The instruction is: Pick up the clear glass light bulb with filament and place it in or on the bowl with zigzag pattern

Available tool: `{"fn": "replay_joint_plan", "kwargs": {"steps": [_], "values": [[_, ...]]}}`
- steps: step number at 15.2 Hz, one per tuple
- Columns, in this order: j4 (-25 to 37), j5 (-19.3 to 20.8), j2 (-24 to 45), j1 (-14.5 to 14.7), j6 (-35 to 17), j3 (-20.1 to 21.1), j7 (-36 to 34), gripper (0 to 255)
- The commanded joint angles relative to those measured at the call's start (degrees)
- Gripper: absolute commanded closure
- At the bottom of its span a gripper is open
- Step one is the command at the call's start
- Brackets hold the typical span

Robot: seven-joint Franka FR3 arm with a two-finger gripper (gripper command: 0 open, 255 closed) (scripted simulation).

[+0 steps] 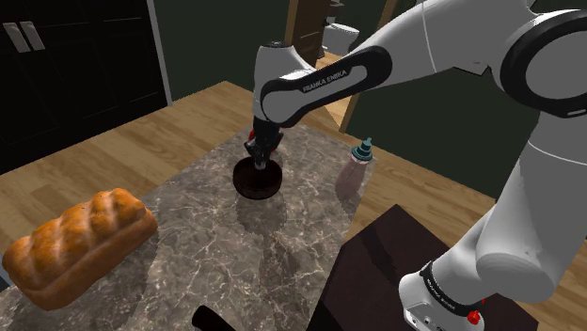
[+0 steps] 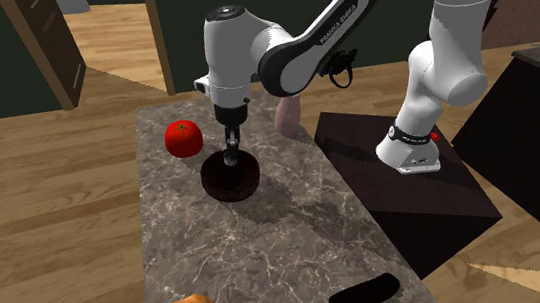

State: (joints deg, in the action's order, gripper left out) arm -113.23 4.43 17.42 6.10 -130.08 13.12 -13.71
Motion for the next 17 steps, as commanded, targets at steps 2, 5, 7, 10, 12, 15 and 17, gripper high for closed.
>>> {"fn": "replay_joint_plan", "kwargs": {"steps": [2, 5, 7, 10, 12, 15, 17], "values": [[-0.5, 0.5, 1.4, 0.2, -1.9, -0.2, -0.3, 255], [-0.6, 0.6, 1.8, 0.2, -2.4, -0.2, -0.4, 255], [-0.6, 0.6, 1.8, 0.2, -2.4, -0.2, -0.4, 255], [-0.6, 0.6, 1.8, 0.2, -2.4, -0.2, -0.4, 255], [-0.6, 0.6, 1.8, 0.2, -2.4, -0.2, -0.4, 0], [-0.6, 0.6, 1.8, 0.2, -2.4, -0.2, -0.4, 0], [-0.6, 0.6, 1.8, 0.2, -2.4, -0.2, -0.4, 0]]}}
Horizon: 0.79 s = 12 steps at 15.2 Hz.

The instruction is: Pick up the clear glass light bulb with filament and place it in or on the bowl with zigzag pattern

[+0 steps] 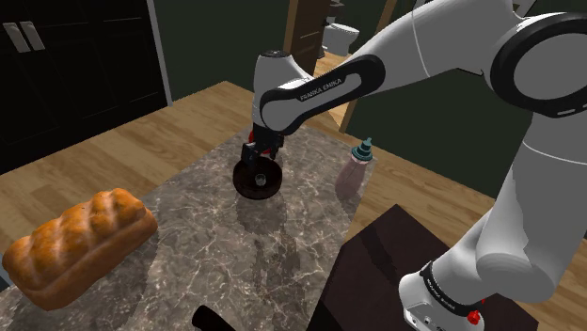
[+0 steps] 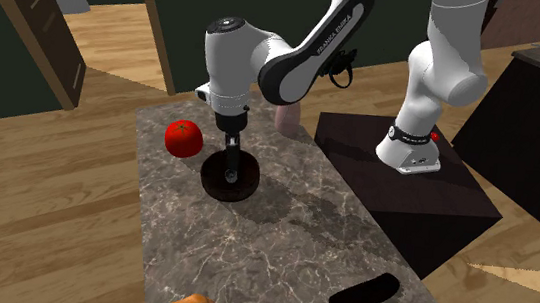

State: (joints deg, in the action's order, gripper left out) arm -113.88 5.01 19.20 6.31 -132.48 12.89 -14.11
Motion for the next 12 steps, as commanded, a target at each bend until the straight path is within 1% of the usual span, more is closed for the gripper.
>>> {"fn": "replay_joint_plan", "kwargs": {"steps": [1, 4, 12], "values": [[0.5, -0.4, -1.2, -0.1, 1.6, 0.2, 0.3, 0], [2.2, -1.4, -4.1, -0.4, 6.2, 0.5, 0.9, 0], [2.2, -1.4, -4.1, -0.4, 6.2, 0.5, 0.9, 0]]}}
